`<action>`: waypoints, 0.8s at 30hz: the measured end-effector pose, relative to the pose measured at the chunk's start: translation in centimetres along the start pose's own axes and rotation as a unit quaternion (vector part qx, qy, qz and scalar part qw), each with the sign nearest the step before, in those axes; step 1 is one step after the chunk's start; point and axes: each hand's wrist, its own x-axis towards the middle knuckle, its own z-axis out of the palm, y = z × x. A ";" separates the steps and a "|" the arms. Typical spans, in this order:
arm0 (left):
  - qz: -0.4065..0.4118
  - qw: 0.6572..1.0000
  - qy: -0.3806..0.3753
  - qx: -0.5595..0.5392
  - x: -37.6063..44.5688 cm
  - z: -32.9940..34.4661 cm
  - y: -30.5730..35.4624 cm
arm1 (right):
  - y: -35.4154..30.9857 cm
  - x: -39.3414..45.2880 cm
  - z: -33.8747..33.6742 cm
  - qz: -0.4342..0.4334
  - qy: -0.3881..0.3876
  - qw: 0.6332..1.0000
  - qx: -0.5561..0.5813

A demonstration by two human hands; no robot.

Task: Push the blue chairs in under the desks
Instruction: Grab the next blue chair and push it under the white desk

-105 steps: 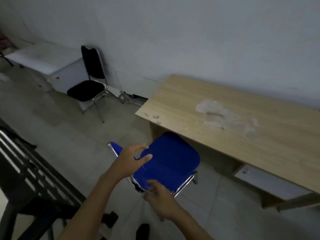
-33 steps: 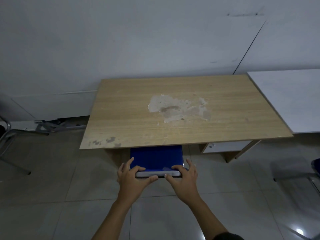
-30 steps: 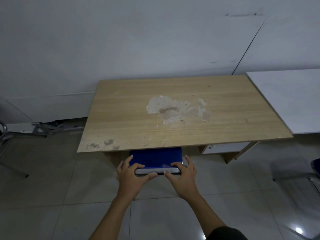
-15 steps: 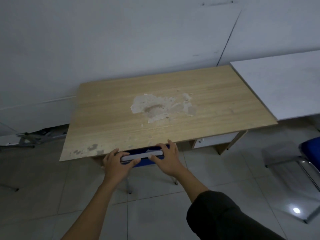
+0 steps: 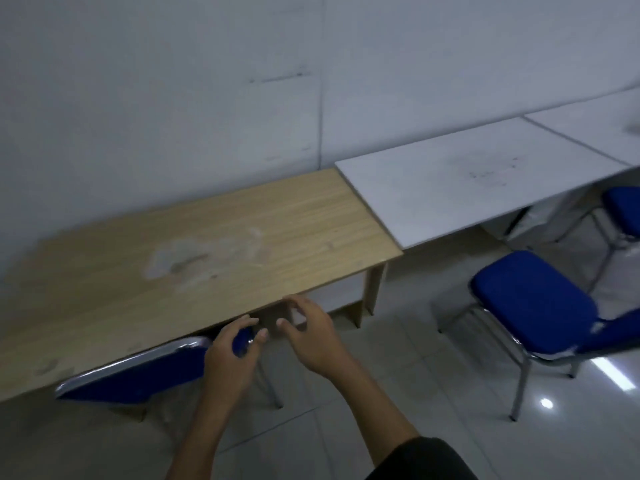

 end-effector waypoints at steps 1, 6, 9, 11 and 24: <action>0.011 1.000 -0.011 -0.015 -0.2 1.2 1.2 | 0.2 -0.7 -1.8 0.005 0.010 1.000 0.017; 0.023 0.993 -0.101 -0.059 -1.2 12.8 8.7 | 4.4 -5.6 -14.5 0.046 0.107 0.990 0.080; 0.040 0.982 -0.170 -0.073 -2.2 20.0 11.6 | 7.5 -8.5 -21.2 0.069 0.158 0.981 0.088; 0.049 0.970 -0.225 -0.075 -2.6 25.0 13.5 | 9.6 -9.9 -25.9 0.087 0.185 0.975 0.085; 0.102 0.891 -0.437 -0.070 -3.3 57.3 30.9 | 21.5 -11.0 -58.0 0.156 0.298 0.942 0.013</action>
